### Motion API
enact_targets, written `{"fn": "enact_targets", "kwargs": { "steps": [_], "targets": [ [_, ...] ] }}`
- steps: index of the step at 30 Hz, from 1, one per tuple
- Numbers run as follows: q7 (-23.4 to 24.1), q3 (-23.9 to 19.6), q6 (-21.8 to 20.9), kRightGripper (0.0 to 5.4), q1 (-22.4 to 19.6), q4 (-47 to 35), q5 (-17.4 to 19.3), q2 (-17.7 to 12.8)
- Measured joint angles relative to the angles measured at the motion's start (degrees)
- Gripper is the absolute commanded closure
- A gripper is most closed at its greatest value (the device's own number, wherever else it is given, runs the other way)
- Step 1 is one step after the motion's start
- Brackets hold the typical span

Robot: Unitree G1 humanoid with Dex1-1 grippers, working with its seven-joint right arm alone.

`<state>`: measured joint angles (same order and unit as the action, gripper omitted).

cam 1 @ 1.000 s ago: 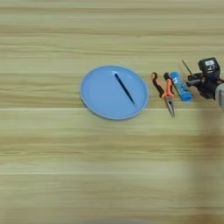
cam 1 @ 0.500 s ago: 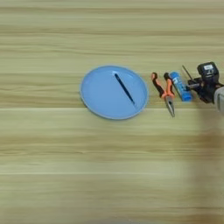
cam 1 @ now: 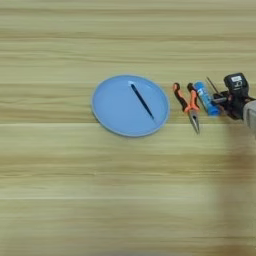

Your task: Move the objects on the table

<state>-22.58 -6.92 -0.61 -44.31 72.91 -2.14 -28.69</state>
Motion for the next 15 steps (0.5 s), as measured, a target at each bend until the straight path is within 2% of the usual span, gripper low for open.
{"fn": "enact_targets", "kwargs": {
  "steps": [15],
  "targets": [
    [0.9,0.0,0.0,4.58,0.0,1.1,-0.3,0.3]
  ]
}}
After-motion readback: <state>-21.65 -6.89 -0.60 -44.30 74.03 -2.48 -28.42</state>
